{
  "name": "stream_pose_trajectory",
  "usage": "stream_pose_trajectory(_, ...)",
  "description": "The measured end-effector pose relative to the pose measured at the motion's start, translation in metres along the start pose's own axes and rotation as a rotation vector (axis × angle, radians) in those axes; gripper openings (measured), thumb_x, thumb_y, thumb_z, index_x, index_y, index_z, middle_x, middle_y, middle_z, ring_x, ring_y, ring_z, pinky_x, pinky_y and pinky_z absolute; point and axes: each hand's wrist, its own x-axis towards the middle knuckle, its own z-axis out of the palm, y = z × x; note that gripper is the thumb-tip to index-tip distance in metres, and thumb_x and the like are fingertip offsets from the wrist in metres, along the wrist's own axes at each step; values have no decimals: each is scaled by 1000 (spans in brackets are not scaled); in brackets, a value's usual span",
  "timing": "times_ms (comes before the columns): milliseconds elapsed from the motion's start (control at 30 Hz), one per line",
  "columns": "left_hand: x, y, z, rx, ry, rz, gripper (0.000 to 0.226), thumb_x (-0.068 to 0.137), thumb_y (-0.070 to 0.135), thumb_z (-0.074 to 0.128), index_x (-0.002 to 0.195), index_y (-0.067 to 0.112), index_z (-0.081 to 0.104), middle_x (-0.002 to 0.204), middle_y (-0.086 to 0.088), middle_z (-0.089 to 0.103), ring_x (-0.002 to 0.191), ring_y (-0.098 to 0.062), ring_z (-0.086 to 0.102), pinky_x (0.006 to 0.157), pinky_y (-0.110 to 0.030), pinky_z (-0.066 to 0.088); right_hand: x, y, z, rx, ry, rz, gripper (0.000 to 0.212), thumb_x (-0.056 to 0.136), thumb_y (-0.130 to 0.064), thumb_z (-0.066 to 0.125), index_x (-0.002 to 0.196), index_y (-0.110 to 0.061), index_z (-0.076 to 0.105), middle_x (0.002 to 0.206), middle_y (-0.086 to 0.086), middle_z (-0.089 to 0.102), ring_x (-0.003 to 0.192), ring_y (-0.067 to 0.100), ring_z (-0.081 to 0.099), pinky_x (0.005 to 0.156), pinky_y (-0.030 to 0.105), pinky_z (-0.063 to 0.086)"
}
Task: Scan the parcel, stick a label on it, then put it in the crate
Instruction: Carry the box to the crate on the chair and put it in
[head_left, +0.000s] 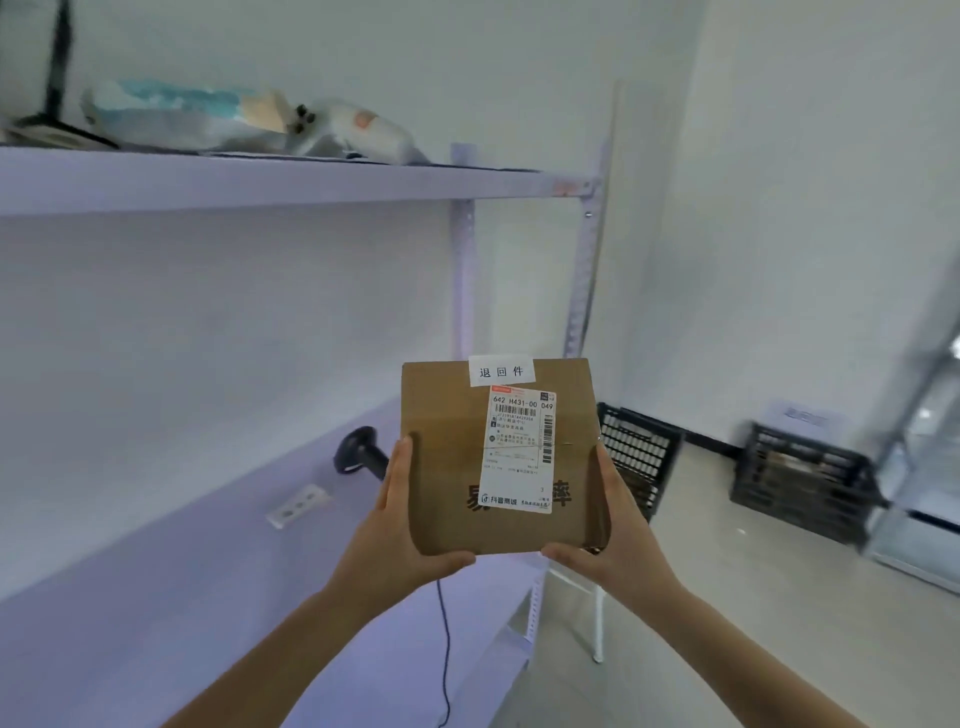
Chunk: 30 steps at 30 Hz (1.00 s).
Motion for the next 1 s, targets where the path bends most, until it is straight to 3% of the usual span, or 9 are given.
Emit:
stream_pose_trajectory(100,24,12,37,-43,-70,59,136,52,65,80,135,60,-27,162,14,6,142,-8,27,107,-32,38,-11,18,-33,-65,75,58,124,59,-47,86,150,-48,3,149,-23,34,137,0,36,107,37,43)
stream_pose_trajectory(267,61,48,106,-95,-164,166,134,52,64,79,136,60,-25,162,15,2,135,3,24,102,-22,35,-30,53,-95,-146,177,132,124,63,-46,86,152,-41,1,153,-14,32,139,4,34,109,44,42)
stream_pose_trajectory(567,122,122,243,-162,-294,222,138,47,68,80,140,58,-22,162,15,7,137,-1,28,105,-25,39,-46,136,-215,-218,286,202,124,63,-54,82,153,-38,-2,155,-11,29,140,6,33,108,46,43)
stream_pose_trajectory(633,134,137,273,-188,-312,205,140,47,65,83,141,58,-21,161,16,8,135,-1,30,101,-13,41,-44,157,-243,-234,288,212,126,63,-52,83,153,-37,-4,156,-10,27,141,7,32,109,45,42)
stream_pose_trajectory(700,146,153,301,-194,-316,210,140,46,64,83,141,58,-20,161,18,9,131,5,30,94,-4,37,-42,178,-270,-244,285,214,126,63,-52,83,153,-37,-6,157,-11,25,141,6,31,110,44,41)
stream_pose_trajectory(833,167,187,349,-211,-302,246,140,44,68,82,141,58,-19,153,35,4,121,35,15,104,-22,31,-38,213,-320,-233,295,215,127,63,-53,82,153,-38,-7,157,-15,24,141,2,30,113,38,39)
stream_pose_trajectory(1000,185,214,388,-197,-286,207,140,46,62,84,141,59,-19,160,14,12,130,5,28,103,-24,31,-25,248,-362,-206,274,209,127,63,-53,82,153,-37,-5,157,-16,22,141,1,30,112,38,40)
